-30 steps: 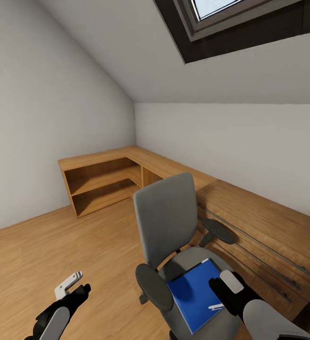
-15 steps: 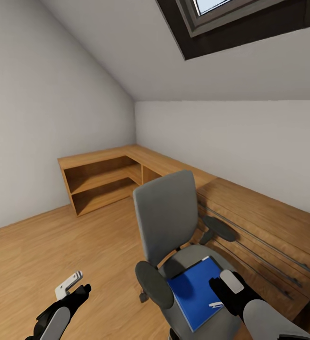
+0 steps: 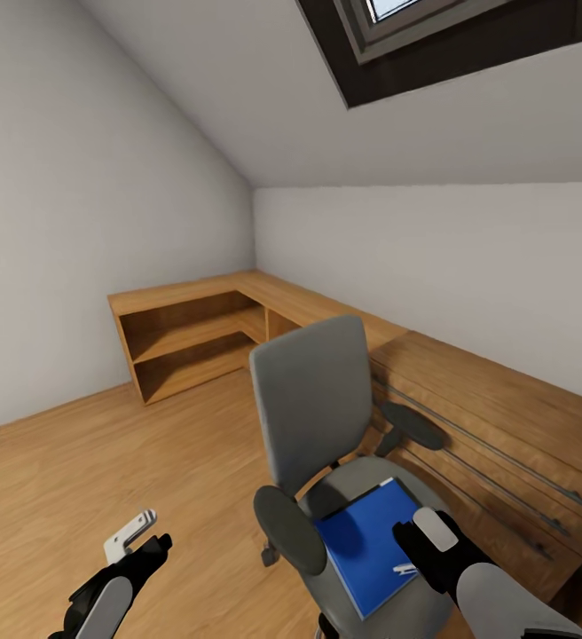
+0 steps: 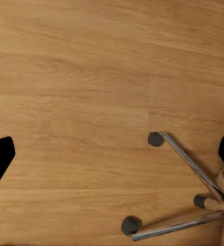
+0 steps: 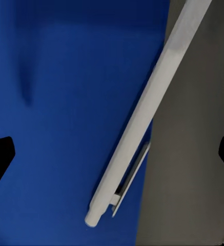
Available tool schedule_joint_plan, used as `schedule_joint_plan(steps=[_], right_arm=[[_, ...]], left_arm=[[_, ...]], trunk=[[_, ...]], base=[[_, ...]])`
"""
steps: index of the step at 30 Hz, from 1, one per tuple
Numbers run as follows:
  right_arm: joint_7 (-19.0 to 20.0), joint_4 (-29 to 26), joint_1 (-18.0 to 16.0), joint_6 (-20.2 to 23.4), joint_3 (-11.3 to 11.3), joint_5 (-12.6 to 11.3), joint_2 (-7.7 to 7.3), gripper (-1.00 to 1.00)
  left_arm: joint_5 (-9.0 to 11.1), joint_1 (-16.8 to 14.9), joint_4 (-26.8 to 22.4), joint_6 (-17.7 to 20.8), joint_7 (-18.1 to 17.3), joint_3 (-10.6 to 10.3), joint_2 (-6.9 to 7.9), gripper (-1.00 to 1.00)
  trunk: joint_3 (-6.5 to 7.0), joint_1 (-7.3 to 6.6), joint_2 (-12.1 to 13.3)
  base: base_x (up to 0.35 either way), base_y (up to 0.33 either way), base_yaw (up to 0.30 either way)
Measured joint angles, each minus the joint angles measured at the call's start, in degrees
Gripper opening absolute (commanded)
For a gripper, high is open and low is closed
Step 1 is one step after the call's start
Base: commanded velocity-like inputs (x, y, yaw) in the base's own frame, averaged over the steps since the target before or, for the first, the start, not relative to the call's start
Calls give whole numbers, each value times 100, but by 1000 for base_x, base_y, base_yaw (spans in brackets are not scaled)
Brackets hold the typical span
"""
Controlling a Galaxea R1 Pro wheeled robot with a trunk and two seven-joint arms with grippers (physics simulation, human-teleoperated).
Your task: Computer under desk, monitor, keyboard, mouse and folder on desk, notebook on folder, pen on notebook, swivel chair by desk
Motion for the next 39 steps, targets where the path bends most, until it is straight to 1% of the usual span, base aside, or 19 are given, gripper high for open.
schedule_joint_plan(steps=[4,10,15,38,39], right_arm=[[0,0,0,-1,0,0,0,100],[0,-1,0,-2,0,0,0,100],[0,-1,0,-2,0,0,0,100],[-13,-1,0,-11,9,8,9,100],[-15,-1,0,-12,9,8,9,-100]], left_arm=[[0,1,0,0,-1,0,-2,100],[5,0,0,0,-1,0,-3,100],[7,1,0,0,0,0,-4,100],[17,-1,0,0,-1,0,-4,100],[17,-1,0,0,-1,0,-4,100]], trunk=[[-72,88,-160],[-72,89,-162],[-162,198,-361],[-162,198,-363],[-162,198,-363]], base=[[0,0,0],[0,0,0],[0,0,0],[0,0,0],[0,0,0]])
